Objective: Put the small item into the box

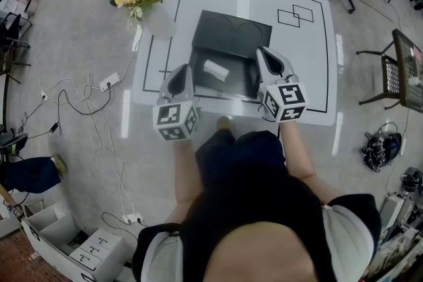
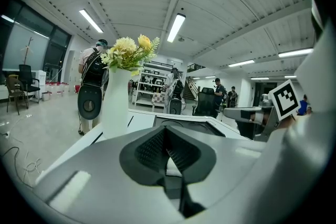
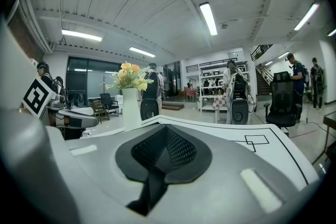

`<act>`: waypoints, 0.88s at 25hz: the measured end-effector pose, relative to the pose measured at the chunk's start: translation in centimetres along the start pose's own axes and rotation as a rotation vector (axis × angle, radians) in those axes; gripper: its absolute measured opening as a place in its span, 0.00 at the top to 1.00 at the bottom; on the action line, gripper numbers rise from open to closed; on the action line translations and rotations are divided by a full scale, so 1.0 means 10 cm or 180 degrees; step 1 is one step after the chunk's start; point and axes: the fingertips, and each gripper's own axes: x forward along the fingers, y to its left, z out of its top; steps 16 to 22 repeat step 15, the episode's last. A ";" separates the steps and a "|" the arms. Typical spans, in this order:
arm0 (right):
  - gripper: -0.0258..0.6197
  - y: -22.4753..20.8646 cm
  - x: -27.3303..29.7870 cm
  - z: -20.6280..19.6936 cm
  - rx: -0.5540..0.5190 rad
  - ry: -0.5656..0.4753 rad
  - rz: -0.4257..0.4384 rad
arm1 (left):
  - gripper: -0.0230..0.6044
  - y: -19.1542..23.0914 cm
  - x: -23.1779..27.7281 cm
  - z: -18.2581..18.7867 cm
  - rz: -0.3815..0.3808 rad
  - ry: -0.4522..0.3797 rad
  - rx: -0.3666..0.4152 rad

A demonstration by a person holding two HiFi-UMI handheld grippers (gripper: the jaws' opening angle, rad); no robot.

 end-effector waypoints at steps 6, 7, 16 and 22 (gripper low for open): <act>0.96 0.00 0.00 -0.03 -0.0038 0.0033 -0.0003 | 0.95 0.00 0.01 0.00 0.0000 -0.0014 0.0000; 0.96 0.01 0.00 -0.02 -0.0046 0.0030 -0.0002 | 0.95 0.00 0.01 0.00 -0.0001 -0.0019 0.0001; 0.96 0.01 -0.01 -0.03 -0.0061 0.0067 -0.0008 | 0.95 0.00 -0.01 0.01 -0.0004 -0.0021 -0.0007; 0.96 0.01 -0.01 -0.03 -0.0061 0.0067 -0.0008 | 0.95 0.00 -0.01 0.01 -0.0004 -0.0021 -0.0007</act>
